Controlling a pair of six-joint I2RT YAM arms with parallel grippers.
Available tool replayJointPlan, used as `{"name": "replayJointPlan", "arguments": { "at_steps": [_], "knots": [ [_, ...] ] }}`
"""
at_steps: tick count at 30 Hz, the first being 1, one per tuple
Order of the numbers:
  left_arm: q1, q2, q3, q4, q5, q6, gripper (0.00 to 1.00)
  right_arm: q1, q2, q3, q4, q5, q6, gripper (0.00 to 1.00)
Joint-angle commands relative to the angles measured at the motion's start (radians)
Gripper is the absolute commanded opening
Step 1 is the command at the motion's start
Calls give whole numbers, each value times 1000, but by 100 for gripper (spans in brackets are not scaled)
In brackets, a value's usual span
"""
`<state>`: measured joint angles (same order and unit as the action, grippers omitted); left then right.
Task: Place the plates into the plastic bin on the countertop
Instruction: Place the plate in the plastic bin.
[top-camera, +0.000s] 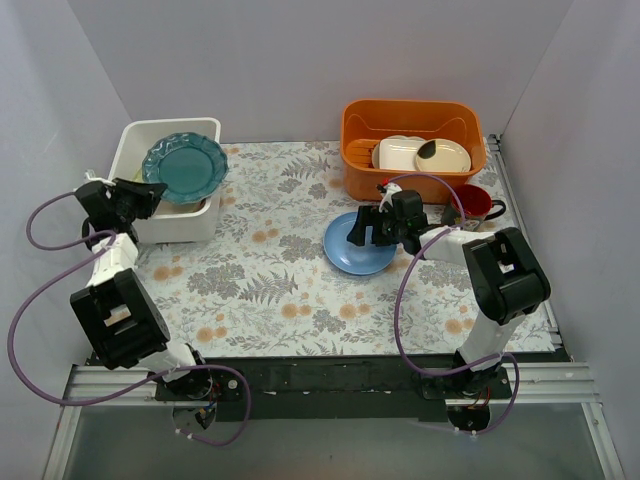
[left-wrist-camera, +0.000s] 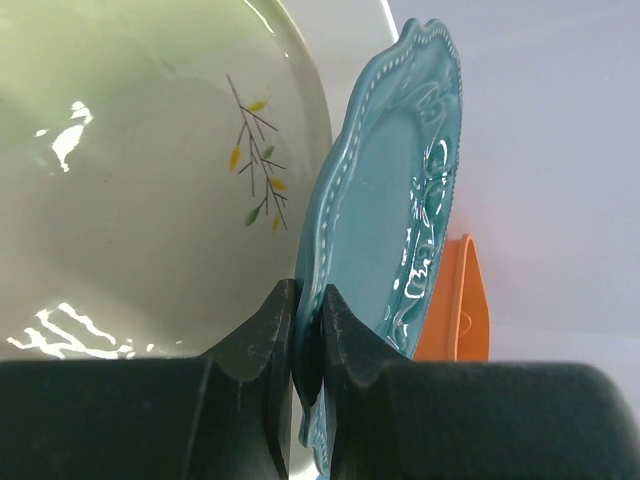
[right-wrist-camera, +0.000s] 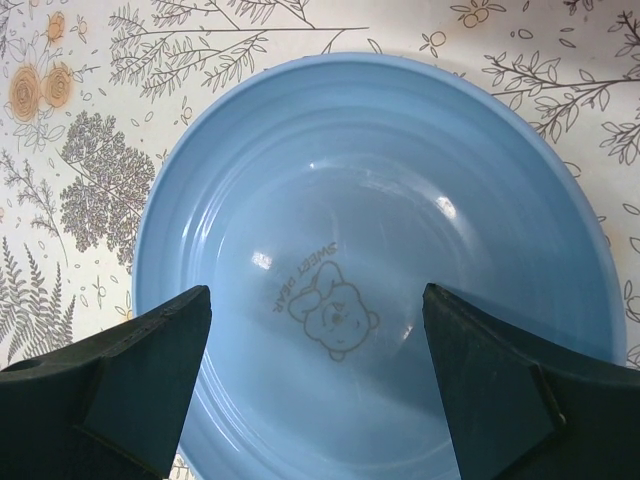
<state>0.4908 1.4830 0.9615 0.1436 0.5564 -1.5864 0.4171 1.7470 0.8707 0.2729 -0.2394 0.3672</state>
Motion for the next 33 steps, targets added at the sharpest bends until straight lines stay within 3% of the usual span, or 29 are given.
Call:
{"name": "replayJointPlan", "arguments": {
  "at_steps": [1,31,33],
  "knots": [
    [25,-110,0,137,10,-70,0,2,22,30,14,-15,4,94],
    [61,-55,51,-16,-118,-9,0,2,16,30,8,-21,6,93],
    [61,-47,66,-41,-147,6,4,2,14,30,8,-23,4,93]
  ]
}}
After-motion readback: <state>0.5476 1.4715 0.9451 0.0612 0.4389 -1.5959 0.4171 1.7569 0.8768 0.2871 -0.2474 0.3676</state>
